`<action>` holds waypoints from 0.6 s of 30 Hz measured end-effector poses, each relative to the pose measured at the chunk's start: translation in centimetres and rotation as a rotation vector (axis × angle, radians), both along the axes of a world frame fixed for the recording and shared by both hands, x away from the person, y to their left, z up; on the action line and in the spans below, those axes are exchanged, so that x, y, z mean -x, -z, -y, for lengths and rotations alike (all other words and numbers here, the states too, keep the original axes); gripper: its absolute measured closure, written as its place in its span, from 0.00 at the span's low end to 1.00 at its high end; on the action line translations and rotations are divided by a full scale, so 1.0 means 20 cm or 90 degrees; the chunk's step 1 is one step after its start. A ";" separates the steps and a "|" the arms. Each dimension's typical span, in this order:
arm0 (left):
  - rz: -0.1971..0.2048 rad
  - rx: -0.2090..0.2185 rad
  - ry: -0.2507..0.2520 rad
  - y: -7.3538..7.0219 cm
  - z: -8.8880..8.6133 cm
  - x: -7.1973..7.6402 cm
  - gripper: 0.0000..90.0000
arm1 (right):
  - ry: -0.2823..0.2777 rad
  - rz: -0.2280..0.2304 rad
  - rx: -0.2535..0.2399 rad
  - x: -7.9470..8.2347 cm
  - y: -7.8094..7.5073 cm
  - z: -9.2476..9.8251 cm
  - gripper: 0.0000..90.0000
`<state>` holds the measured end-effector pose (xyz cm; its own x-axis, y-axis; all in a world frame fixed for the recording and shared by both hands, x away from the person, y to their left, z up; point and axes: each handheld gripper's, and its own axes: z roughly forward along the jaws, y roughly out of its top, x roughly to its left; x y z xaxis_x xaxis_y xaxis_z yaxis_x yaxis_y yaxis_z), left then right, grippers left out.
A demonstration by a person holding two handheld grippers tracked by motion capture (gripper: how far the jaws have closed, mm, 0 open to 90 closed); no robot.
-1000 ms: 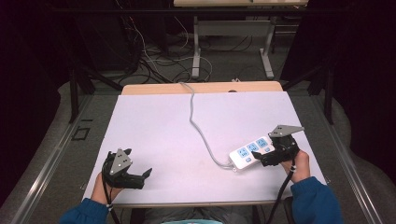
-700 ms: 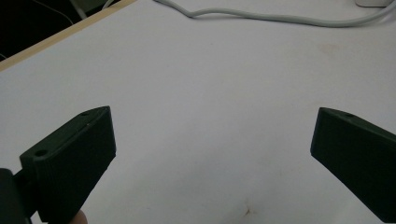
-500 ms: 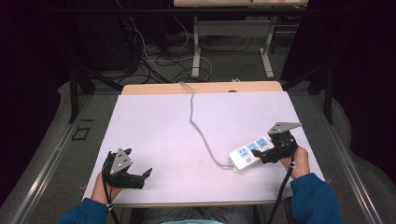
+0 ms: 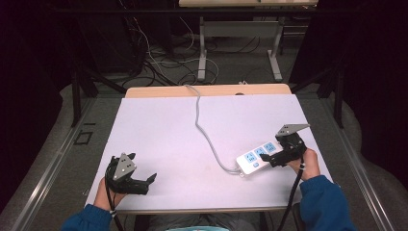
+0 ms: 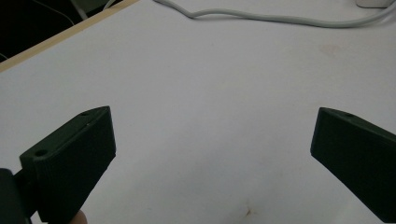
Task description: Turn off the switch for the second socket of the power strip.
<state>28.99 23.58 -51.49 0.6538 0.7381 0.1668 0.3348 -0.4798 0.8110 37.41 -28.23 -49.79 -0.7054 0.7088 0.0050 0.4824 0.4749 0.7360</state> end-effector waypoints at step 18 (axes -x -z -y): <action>-0.001 0.002 0.001 0.00 0.00 0.00 0.00 | 0.006 -0.001 0.011 0.01 0.02 0.02 0.77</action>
<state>29.00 23.59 -51.48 0.6547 0.7379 0.1639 0.3354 -0.4780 0.8118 37.21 -28.60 -50.25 -0.6989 0.7152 -0.0059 0.4884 0.4833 0.7266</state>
